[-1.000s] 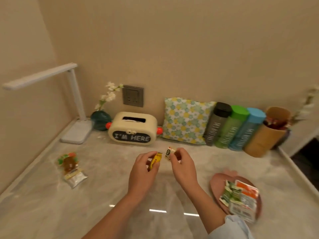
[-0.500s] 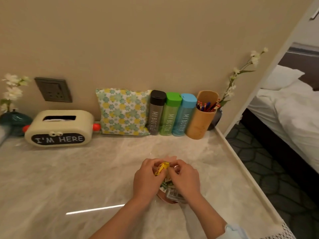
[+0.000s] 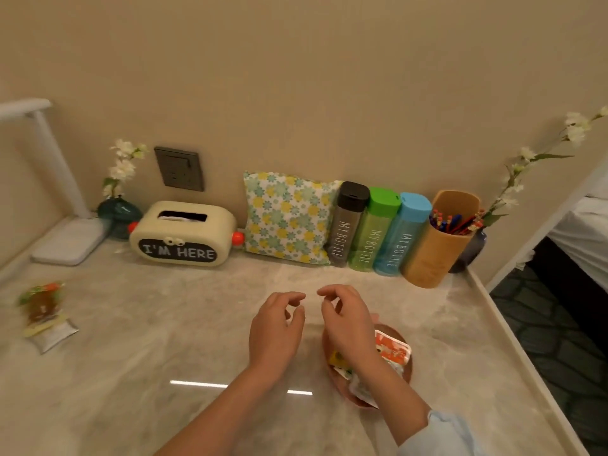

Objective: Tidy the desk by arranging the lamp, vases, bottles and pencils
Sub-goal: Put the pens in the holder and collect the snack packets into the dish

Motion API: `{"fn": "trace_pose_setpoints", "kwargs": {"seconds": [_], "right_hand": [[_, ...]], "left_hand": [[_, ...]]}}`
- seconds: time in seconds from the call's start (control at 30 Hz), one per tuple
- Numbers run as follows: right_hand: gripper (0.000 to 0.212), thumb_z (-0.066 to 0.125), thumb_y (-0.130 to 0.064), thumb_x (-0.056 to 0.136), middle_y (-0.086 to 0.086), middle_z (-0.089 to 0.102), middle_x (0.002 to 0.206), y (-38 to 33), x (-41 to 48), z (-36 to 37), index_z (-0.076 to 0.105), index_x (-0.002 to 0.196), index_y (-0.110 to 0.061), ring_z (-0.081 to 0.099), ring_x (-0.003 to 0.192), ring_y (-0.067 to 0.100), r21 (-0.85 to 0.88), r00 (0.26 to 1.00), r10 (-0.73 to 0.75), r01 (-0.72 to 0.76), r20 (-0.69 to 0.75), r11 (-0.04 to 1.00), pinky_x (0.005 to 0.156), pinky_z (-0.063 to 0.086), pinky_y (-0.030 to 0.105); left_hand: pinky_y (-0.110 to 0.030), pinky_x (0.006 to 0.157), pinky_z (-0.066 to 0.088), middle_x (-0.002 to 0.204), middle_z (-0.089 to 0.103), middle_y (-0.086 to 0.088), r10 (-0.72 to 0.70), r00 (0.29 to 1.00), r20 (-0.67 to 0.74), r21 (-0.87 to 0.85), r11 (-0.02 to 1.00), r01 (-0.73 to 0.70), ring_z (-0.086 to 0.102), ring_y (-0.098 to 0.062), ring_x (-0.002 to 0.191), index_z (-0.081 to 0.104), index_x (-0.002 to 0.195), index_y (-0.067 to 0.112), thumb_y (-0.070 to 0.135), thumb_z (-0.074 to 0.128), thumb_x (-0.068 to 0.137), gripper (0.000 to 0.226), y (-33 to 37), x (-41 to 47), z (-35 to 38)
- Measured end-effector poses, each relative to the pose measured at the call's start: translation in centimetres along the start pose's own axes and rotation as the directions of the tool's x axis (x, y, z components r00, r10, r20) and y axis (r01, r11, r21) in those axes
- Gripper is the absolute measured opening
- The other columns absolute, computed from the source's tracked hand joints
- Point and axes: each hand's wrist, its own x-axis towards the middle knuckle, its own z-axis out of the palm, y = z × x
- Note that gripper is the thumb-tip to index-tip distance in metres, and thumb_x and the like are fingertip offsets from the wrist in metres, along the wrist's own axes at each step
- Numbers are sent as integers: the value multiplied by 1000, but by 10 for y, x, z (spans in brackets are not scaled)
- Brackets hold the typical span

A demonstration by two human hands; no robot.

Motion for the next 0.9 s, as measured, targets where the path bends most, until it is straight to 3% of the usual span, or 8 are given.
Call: {"fn": "trace_pose_setpoints", "kwargs": {"seconds": [0.1, 0.27, 0.47, 0.73, 0.9], "right_hand": [[26, 56, -15, 88, -18, 52, 105, -29, 7, 33, 62, 100, -37, 53, 85, -6, 72, 993, -86, 81, 81, 994, 71, 41, 7], [26, 57, -17, 87, -20, 51, 107, -81, 12, 99, 63, 99, -38, 52, 88, -10, 140, 962, -170, 142, 212, 980, 67, 40, 5], [24, 57, -21, 89, -20, 50, 111, -141, 6, 179, 58, 102, -42, 56, 89, -4, 180, 905, -227, 172, 359, 969, 71, 43, 11], [28, 56, -22, 89, -11, 55, 121, -196, -4, 269, 59, 115, -32, 58, 96, 4, 181, 822, -265, 199, 504, 963, 84, 49, 22], [33, 56, -30, 89, -4, 58, 126, -225, 2, 313, 57, 122, -28, 57, 107, 10, 118, 777, -229, 197, 586, 973, 89, 49, 29]], "left_hand": [[-12, 68, 44, 97, 54, 29, -47, 994, -95, 17, 999, 49, 54, 8, 85, 58, 106, 46, 25, 56, 90, 26, -19, 10, -38], [-11, 66, 42, 98, 55, 28, -115, 961, -252, 37, 991, 128, 54, 9, 84, 60, 104, 44, 21, 57, 89, 28, -59, 19, -111], [-13, 68, 44, 103, 56, 24, -194, 890, -414, 69, 968, 243, 56, 4, 86, 59, 109, 42, 21, 57, 91, 27, -106, 14, -189], [-24, 72, 49, 110, 55, 16, -241, 818, -522, 86, 939, 332, 56, -4, 88, 56, 115, 37, 20, 67, 81, 39, -166, 2, -268], [-33, 89, 49, 130, 48, 4, -285, 804, -522, 187, 881, 434, 54, -16, 112, 45, 133, 25, 33, 76, 74, 68, -197, 8, -289]]}}
